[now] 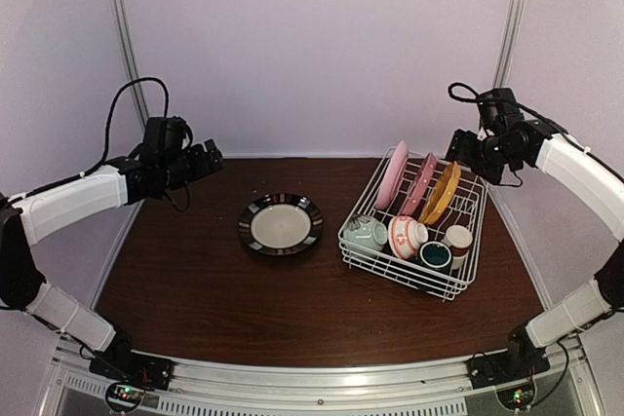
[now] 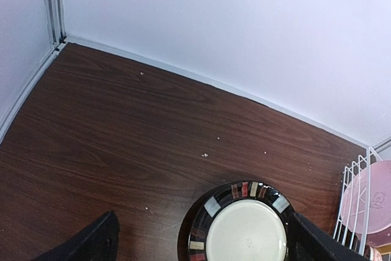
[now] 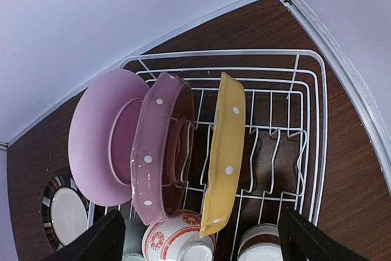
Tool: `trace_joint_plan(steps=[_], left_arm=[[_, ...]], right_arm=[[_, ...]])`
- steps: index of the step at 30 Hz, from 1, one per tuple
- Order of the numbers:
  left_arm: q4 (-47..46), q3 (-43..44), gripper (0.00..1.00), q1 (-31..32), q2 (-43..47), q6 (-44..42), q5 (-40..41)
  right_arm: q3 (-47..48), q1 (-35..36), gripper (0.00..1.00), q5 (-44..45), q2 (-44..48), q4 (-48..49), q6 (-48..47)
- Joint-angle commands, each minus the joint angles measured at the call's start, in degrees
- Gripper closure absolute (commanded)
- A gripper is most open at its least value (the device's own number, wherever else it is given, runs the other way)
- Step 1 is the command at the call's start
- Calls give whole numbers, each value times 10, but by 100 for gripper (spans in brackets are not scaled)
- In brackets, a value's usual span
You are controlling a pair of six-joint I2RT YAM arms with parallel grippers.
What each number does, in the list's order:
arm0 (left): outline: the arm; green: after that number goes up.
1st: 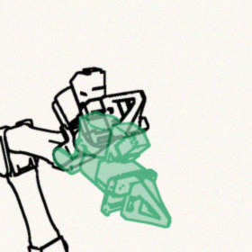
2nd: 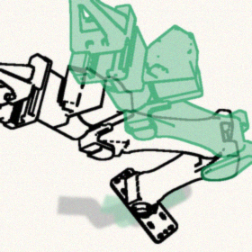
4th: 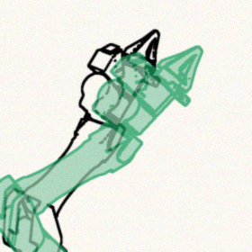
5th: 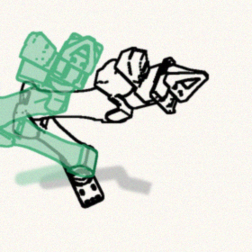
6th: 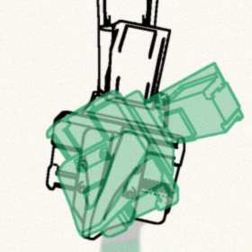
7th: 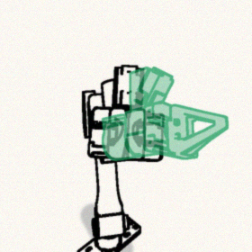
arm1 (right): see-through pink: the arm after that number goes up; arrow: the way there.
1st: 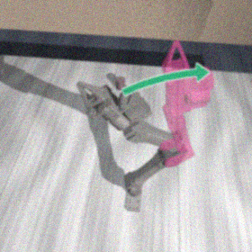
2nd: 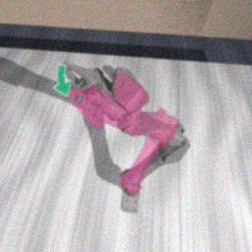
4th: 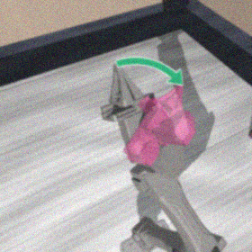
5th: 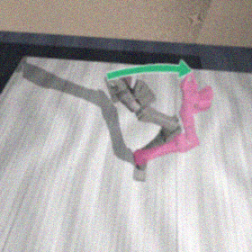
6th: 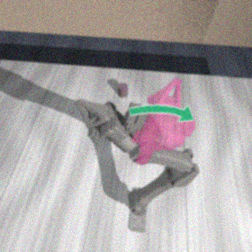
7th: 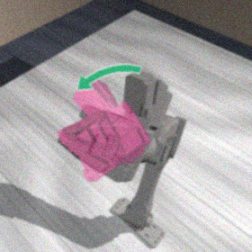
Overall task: Unload the mixed dishes from the dish rack
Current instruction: Place the plate at the center of the board, then grab the plate from the dish rack.
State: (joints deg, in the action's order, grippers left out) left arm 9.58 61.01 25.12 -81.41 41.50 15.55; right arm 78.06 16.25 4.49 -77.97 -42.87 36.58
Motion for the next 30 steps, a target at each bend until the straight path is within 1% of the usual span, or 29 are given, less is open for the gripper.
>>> trace_joint_plan(steps=[1,6,12,22,30], left_arm=[[13,2,3,7,34,-3,37],[15,-1,3,8,59,-6,35],[18,-6,3,8,75,-2,43],[18,-9,2,8,87,1,48],[18,-11,3,8,87,3,50]], right_arm=[[-6,-6,14,18,-23,-20,47],[-15,-7,18,8,-46,5,59],[-15,-12,21,11,-82,7,75],[-33,-23,29,-13,-118,37,92],[-41,-28,37,-24,-143,62,98]])
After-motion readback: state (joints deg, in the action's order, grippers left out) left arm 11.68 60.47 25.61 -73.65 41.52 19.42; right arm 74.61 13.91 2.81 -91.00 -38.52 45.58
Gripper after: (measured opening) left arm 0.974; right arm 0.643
